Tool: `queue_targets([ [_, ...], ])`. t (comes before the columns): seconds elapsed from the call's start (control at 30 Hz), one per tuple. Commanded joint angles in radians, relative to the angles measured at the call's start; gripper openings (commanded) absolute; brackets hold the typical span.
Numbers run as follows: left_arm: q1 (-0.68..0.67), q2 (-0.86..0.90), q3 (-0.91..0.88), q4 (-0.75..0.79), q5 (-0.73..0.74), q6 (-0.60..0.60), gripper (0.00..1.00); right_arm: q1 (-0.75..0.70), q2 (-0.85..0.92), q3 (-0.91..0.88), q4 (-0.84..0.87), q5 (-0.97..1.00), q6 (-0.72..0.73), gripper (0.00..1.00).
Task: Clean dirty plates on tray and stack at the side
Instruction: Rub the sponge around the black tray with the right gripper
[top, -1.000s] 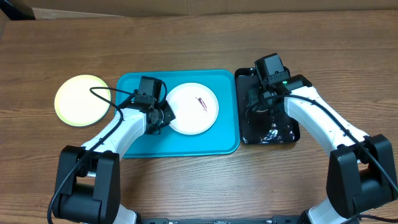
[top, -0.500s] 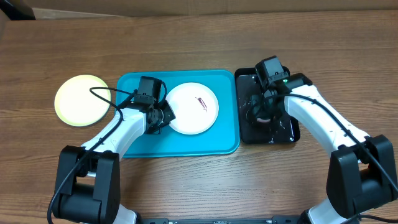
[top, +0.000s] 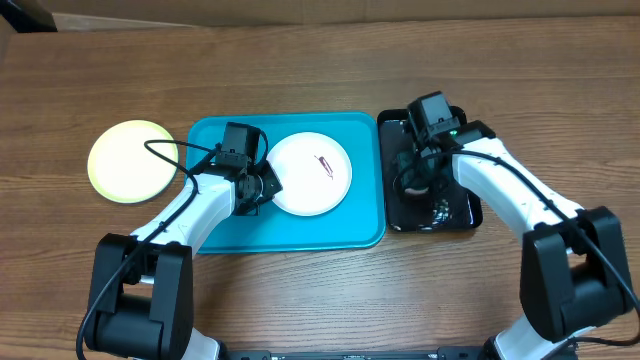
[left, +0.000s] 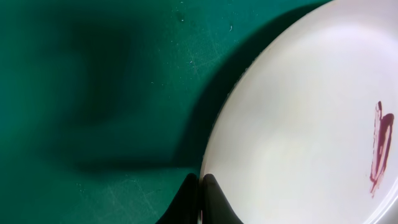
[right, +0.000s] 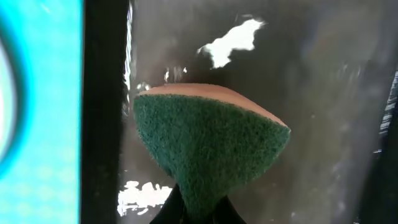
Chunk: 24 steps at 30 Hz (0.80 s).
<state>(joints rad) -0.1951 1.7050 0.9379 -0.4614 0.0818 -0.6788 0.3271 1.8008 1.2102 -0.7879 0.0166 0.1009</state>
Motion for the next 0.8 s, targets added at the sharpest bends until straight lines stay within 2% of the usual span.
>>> queue_targets([
  [0.0, -0.002, 0.023, 0.012, 0.002, -0.004, -0.009, 0.04, -0.003, -0.001, -0.009, 0.001, -0.084, 0.020, 0.04],
  [0.77, -0.002, 0.023, 0.012, 0.002, -0.008, -0.009, 0.04, 0.051, -0.001, -0.031, -0.049, -0.176, 0.141, 0.04],
])
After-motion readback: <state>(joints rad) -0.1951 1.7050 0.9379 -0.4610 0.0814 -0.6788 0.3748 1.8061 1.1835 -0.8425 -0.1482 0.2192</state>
